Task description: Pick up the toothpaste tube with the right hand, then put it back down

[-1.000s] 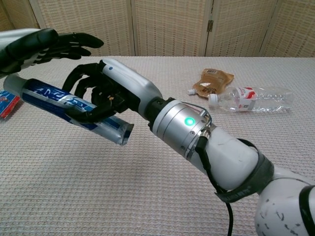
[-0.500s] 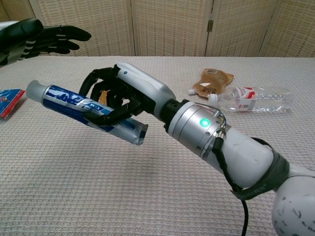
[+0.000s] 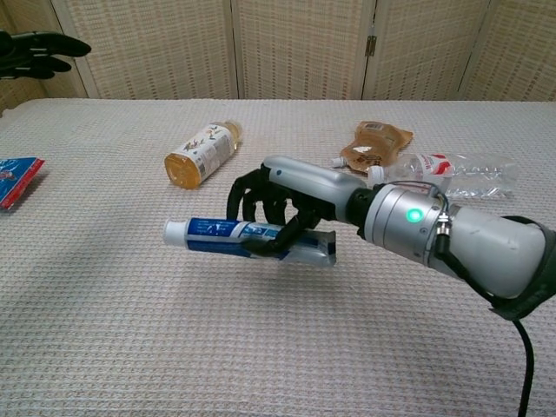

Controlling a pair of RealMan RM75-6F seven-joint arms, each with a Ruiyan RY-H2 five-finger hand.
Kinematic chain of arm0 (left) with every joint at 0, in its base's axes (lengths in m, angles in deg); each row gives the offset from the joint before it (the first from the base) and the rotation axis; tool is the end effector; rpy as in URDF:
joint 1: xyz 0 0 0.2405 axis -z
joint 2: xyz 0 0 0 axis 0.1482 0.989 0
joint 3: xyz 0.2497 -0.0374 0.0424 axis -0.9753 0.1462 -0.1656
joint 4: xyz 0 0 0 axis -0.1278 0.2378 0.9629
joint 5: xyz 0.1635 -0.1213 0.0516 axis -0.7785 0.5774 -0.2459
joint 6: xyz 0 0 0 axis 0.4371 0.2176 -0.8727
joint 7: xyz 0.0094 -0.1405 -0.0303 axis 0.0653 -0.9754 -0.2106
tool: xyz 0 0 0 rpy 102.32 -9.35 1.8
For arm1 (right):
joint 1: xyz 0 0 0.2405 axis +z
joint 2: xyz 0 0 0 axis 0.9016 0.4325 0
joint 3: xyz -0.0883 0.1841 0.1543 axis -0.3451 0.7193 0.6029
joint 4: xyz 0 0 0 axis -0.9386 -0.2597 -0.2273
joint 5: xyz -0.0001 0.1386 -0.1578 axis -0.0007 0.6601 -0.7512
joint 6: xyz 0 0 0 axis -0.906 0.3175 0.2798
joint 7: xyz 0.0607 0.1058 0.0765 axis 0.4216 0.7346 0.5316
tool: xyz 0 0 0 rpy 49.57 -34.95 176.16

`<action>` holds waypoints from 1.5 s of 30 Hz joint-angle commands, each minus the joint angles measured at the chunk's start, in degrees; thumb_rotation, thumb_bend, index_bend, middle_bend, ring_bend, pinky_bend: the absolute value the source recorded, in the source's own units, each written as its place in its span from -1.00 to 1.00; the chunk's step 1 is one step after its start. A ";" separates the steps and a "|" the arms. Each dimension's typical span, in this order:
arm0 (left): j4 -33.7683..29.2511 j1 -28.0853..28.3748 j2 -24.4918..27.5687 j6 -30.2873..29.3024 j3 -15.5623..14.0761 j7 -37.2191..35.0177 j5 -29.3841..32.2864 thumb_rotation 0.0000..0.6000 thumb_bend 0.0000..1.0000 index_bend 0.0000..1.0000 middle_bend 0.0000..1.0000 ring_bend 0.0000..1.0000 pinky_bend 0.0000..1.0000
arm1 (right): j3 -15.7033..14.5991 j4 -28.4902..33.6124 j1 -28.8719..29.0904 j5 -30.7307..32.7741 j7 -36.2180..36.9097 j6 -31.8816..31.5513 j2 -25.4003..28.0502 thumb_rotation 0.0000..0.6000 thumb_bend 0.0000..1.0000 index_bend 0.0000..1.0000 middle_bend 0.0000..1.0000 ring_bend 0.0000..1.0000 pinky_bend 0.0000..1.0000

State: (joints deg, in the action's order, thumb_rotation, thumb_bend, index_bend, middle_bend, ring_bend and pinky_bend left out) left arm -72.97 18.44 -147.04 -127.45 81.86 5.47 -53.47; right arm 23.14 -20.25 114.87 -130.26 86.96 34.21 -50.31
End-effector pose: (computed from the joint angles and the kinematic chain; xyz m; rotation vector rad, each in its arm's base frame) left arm -0.1935 0.2724 0.1055 -1.6701 -1.1354 -1.3134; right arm -0.0845 -0.3261 -0.1002 2.1183 -1.2966 1.3022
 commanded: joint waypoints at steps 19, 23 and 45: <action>3.08 -1.79 -0.40 -0.07 0.39 1.39 1.99 -1.00 -0.76 -1.00 -0.93 -1.00 -1.00 | 1.36 9.18 -2.53 7.86 -16.05 2.35 8.82 1.00 0.90 -1.00 -0.83 -0.58 -0.65; 3.97 -2.54 -0.28 -0.59 0.91 1.33 3.45 -0.98 -0.76 -1.00 -0.93 -1.00 -1.00 | 1.54 15.15 -5.90 7.33 -17.57 -3.05 14.80 1.00 0.90 -0.99 -0.72 -0.54 -0.63; 11.43 -10.94 0.00 -8.24 1.11 11.14 11.04 1.00 -0.52 -0.96 -0.91 -0.92 -1.00 | -6.18 26.42 -31.94 2.52 -19.93 -32.64 38.60 1.00 0.90 -0.58 -0.59 -0.48 -0.57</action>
State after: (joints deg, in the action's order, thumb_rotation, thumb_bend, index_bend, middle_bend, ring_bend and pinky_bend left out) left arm -61.76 8.34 -147.09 -134.85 83.31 15.74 -42.76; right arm 18.10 6.87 84.84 -126.81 65.30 3.13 -12.72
